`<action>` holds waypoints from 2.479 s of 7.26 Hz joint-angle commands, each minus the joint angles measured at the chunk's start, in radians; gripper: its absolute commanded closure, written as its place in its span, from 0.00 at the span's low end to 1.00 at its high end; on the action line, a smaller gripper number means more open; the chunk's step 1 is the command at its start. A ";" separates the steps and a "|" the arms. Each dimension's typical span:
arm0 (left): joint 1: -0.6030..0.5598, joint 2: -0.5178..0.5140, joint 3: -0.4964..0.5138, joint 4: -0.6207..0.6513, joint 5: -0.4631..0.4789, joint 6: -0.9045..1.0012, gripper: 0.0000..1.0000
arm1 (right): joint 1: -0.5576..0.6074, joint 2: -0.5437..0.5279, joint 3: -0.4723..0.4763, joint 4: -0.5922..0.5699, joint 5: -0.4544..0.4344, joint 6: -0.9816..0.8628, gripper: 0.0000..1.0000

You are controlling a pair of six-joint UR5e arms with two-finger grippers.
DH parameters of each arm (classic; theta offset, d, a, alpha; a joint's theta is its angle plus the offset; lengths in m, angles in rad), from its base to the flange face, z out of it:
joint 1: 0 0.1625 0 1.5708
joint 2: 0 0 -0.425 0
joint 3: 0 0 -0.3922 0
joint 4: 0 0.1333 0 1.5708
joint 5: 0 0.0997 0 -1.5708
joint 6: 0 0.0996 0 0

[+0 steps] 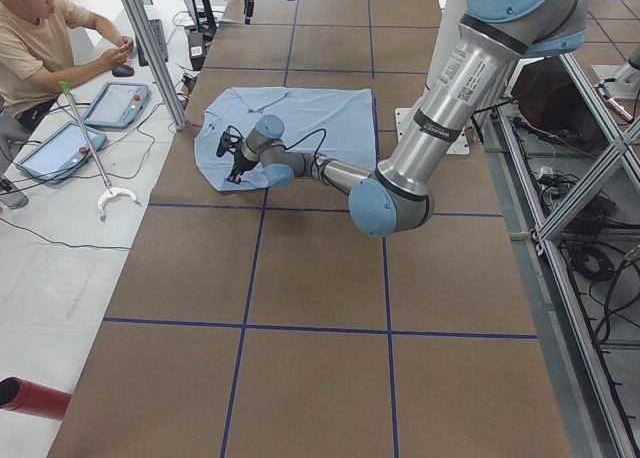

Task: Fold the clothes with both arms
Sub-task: 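Fold the sleeve nearest the left gripper inward onto the shirt body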

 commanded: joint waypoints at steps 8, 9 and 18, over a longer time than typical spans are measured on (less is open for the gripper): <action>0.132 -0.219 0.093 0.165 0.066 -0.068 1.00 | 0.000 -0.003 -0.001 0.000 -0.002 0.000 0.00; 0.134 -0.222 0.095 0.165 0.066 -0.068 1.00 | -0.001 -0.006 -0.001 0.000 -0.002 0.000 0.00; 0.134 0.113 -0.450 0.162 -0.052 -0.065 0.00 | -0.425 -0.289 0.587 0.000 -0.368 0.783 0.00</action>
